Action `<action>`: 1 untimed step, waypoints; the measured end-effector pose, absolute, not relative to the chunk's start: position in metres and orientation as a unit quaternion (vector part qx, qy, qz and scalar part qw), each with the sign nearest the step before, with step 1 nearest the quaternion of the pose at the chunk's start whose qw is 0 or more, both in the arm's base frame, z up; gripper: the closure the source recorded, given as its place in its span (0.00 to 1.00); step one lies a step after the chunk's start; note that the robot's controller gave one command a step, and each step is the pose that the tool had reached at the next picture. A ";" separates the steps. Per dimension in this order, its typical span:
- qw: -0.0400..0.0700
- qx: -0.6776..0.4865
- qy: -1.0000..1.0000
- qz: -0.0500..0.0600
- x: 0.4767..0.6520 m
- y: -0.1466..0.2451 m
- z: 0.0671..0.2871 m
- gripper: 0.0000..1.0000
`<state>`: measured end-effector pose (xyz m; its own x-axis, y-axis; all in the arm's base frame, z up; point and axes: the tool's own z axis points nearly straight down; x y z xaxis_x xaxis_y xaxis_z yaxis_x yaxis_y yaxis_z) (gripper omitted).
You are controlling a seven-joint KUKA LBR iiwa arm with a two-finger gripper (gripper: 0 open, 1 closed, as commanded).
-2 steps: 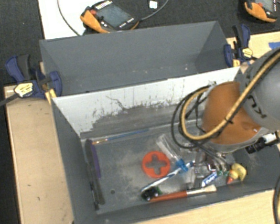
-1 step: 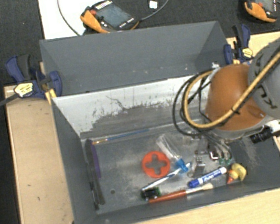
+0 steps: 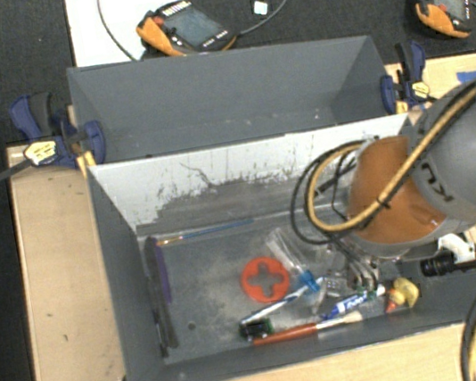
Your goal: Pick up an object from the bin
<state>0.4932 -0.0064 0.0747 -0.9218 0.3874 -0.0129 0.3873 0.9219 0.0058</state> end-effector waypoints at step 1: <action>0.008 0.201 0.980 0.001 0.491 -0.010 0.070 0.00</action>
Offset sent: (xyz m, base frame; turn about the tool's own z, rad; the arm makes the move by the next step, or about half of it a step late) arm -0.0068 0.0384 -0.0047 -0.1074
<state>0.4906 -0.0104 0.0704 -0.9191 0.3937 -0.0158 0.3937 0.9192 0.0059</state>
